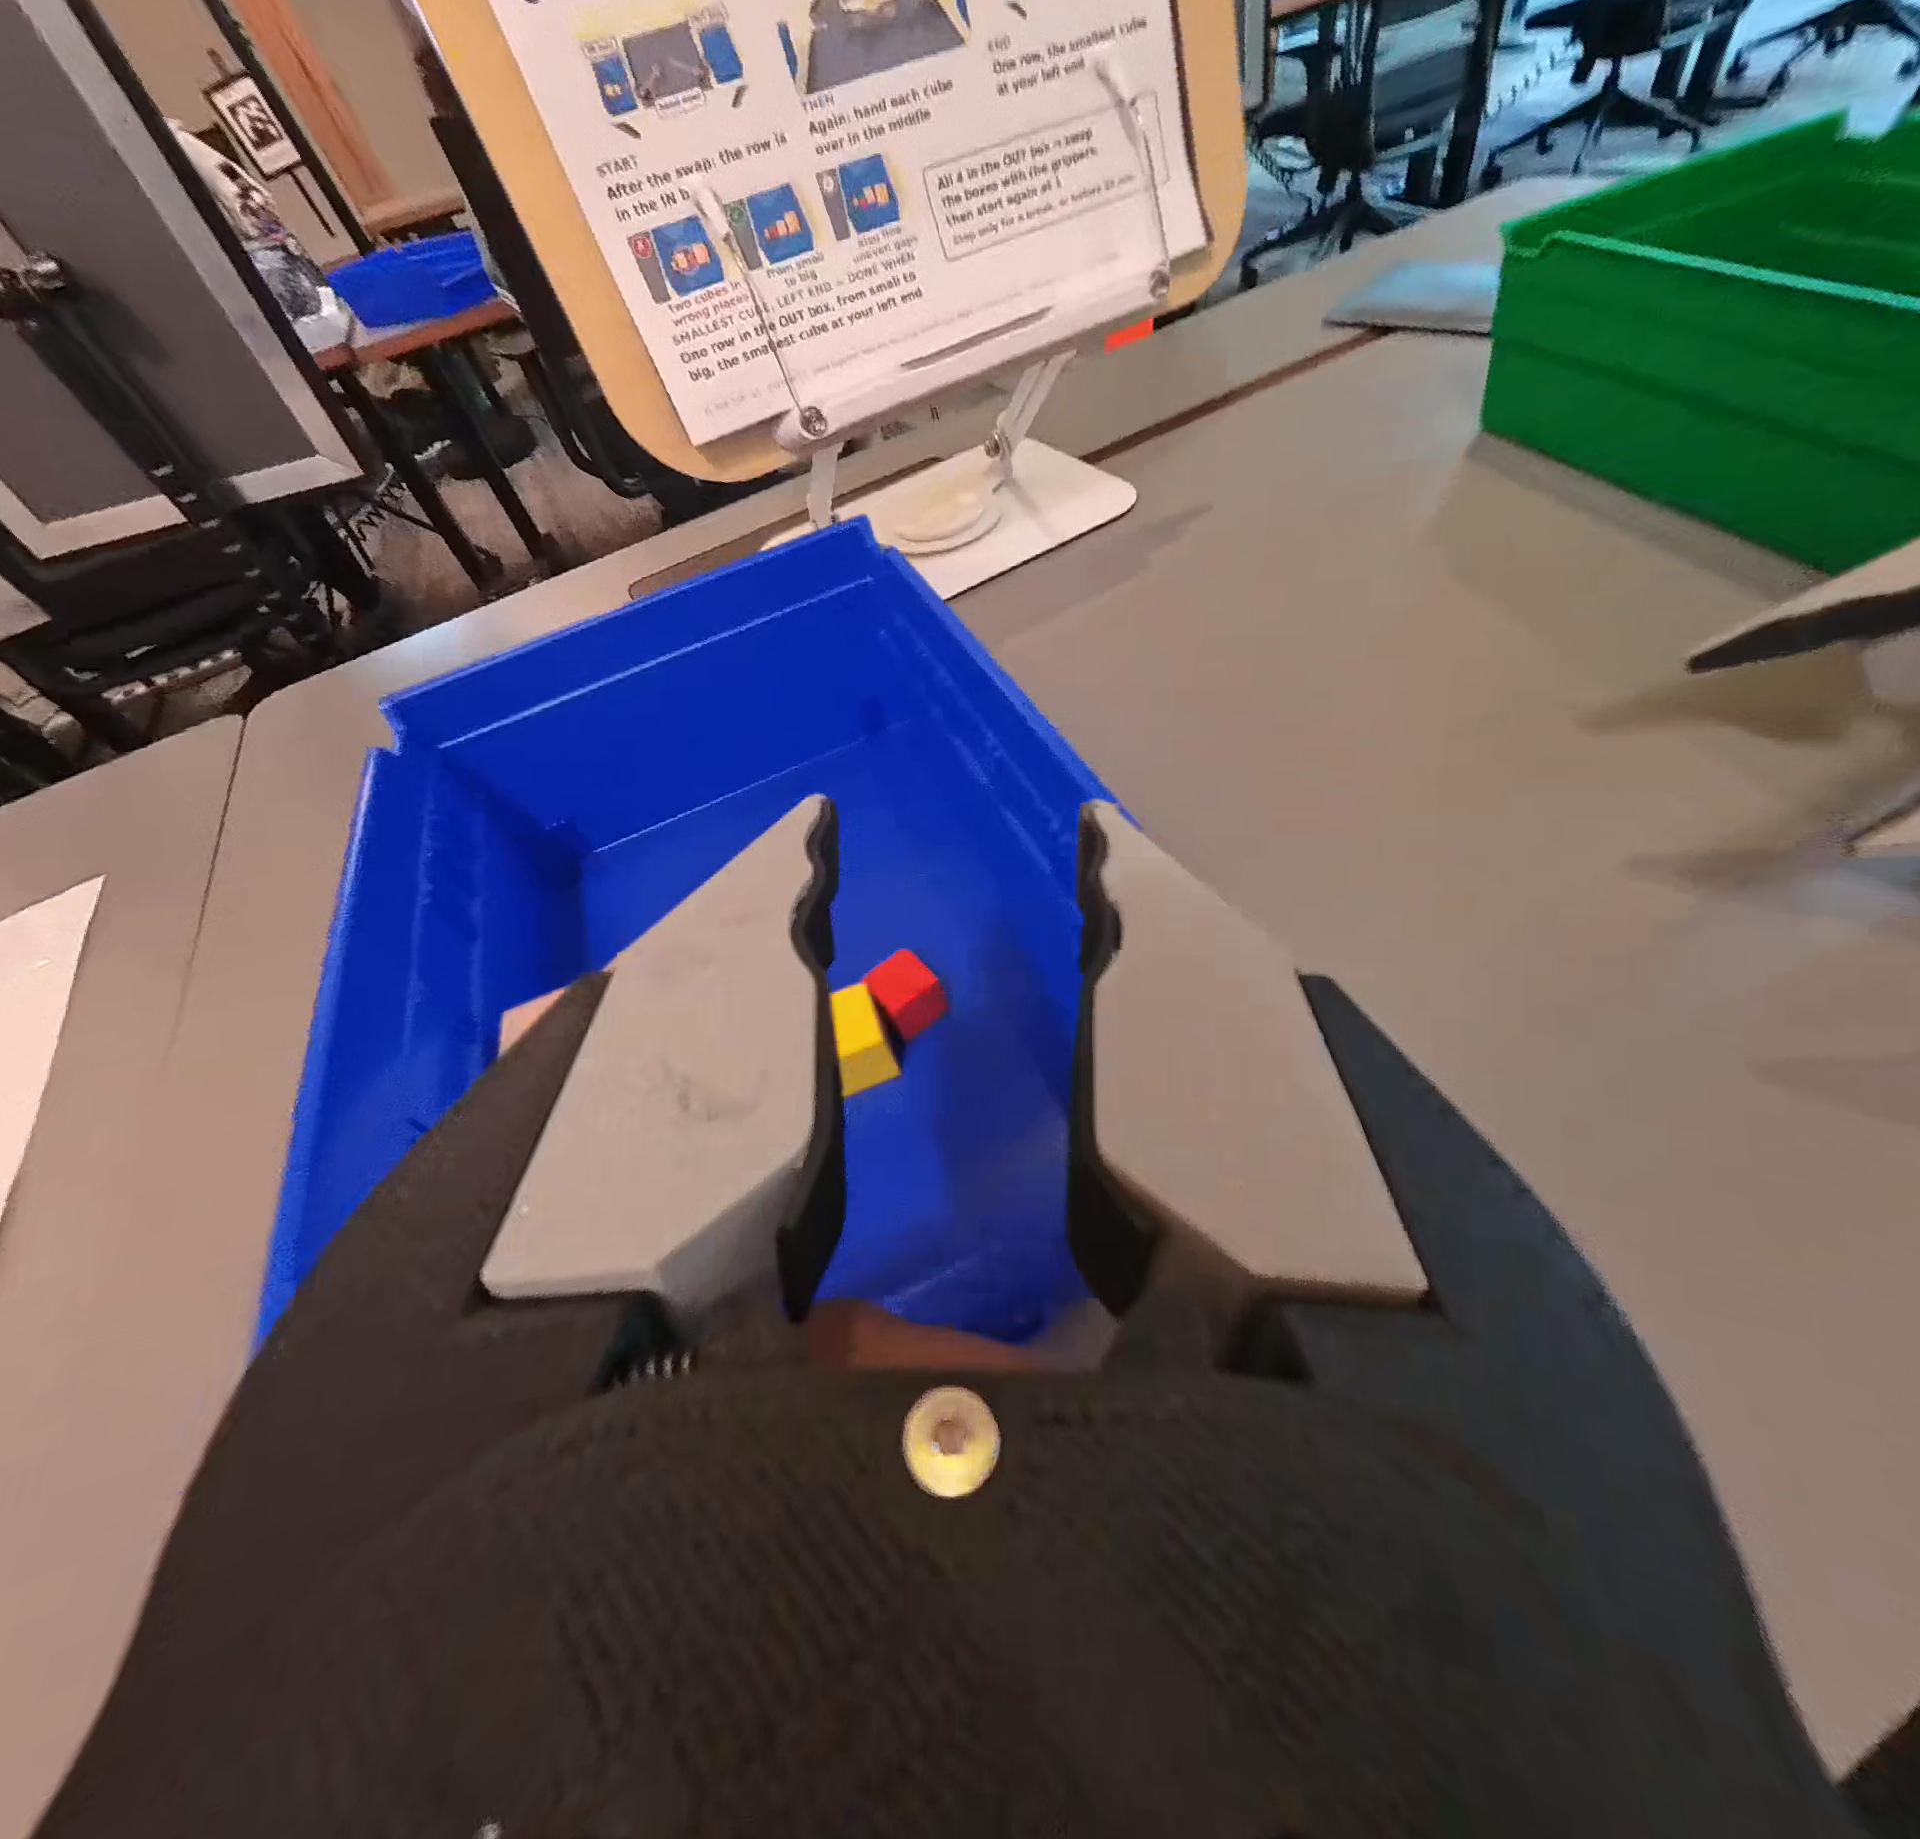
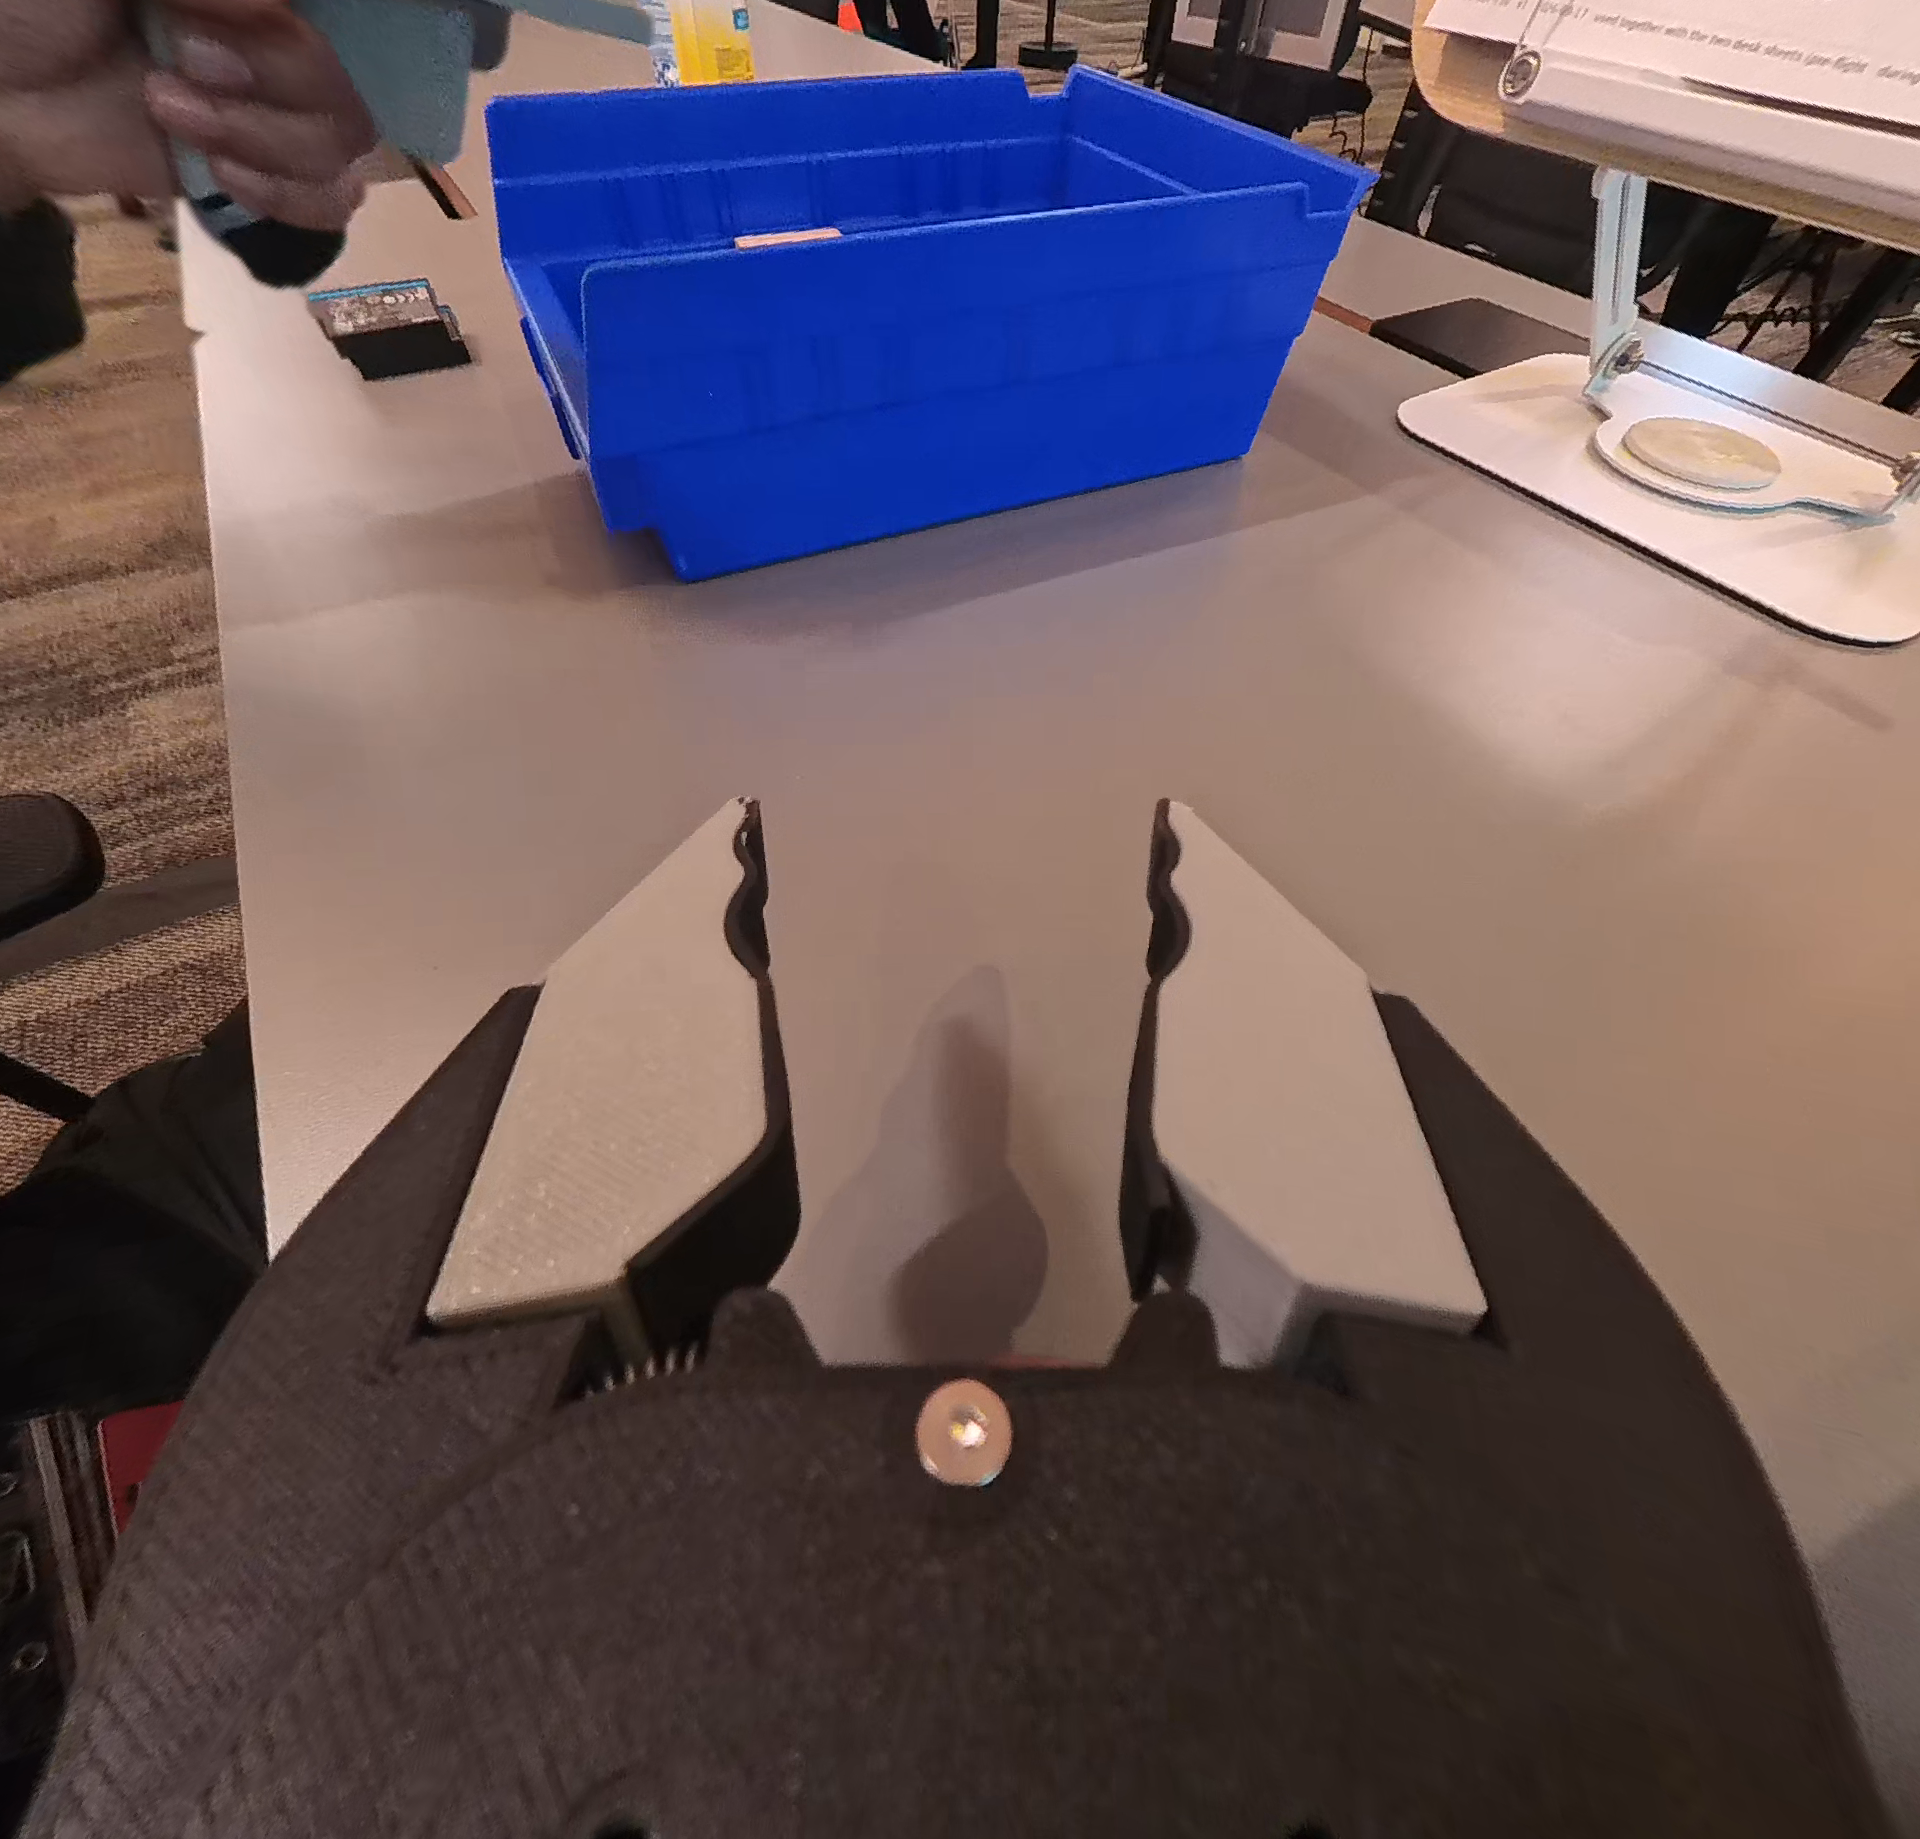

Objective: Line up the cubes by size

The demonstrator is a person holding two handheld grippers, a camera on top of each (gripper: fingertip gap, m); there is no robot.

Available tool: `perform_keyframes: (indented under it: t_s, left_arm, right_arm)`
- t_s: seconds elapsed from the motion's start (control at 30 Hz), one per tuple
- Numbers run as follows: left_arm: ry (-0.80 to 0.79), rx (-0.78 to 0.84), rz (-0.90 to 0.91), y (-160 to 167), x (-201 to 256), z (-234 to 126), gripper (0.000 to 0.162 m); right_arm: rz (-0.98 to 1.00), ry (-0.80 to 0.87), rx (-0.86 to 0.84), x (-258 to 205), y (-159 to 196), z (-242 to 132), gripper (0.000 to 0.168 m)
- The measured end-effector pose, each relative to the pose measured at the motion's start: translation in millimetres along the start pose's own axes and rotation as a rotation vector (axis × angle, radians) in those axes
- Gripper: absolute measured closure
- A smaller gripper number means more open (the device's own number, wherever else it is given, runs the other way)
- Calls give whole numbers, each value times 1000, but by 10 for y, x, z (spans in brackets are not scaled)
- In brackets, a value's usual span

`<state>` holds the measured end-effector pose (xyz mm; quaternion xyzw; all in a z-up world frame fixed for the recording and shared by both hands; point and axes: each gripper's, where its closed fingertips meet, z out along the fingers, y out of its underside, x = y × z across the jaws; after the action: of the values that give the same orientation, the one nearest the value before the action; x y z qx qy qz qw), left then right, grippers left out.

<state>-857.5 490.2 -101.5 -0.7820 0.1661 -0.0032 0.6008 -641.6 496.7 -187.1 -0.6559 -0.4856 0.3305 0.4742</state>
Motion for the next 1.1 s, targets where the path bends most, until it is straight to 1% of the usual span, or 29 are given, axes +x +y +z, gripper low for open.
perform_keyframes:
  t_s: [0.07, 0.1, 0.13, 0.2, 0.27, 0.33, 0.37, 0.4, 0.5, 0.57, 0.63, 0.73, 0.77, 0.87, 0.97, 1.1]
  left_arm:
    - [99, -28, 70, -24, 14, 78, 117]
    - [169, -56, 122, -13, 49, 122, 117]
    - [207, -104, 180, 22, 24, 185, 116]
    - [217, -198, 302, 100, -128, 364, 114]
    - [309, -293, 400, 266, -163, 504, 114]
    - [472, -381, 465, 511, -75, 540, 114]
    - [533, -418, 495, 627, -43, 542, 114]
    - [561, -450, 520, 717, -38, 563, 115]
    - [596, -525, 566, 874, -7, 628, 113]
    - [578, -564, 628, 958, -13, 700, 113]
    - [558, -636, 700, 1099, -51, 755, 112]
    - [563, -722, 749, 1262, -80, 796, 110]
    - [567, -718, 746, 1257, -71, 817, 112]
    - [571, -692, 720, 1198, -40, 877, 109]
    - [579, -743, 709, 1253, -64, 881, 108]
    - [605, -762, 648, 1258, -54, 895, 109]
  right_arm:
    - [-1, -2, -2, -4, 3, 2, 96]
    - [-3, -3, -3, -8, 5, 3, 96]
    - [-5, -3, -4, -11, 7, 5, 96]
    - [-11, -4, -8, -17, 12, 11, 96]
    - [-12, -3, -11, -17, 16, 13, 96]
    - [-6, -2, -6, -8, 11, 6, 96]
    - [-2, -2, -5, -1, 11, 3, 96]
    - [2, -3, -4, 2, 10, 0, 96]
    - [10, -13, -5, -9, 13, 1, 96]
    - [6, -23, -8, -34, 15, 8, 96]
    - [-2, -26, -14, -50, 21, 16, 96]
    - [-3, -27, -17, -53, 25, 20, 96]
    - [0, -28, -16, -51, 24, 20, 96]
    - [10, -31, -15, -44, 24, 19, 96]
    - [10, -32, -14, -46, 23, 20, 96]
    - [7, -32, -14, -52, 23, 19, 96]
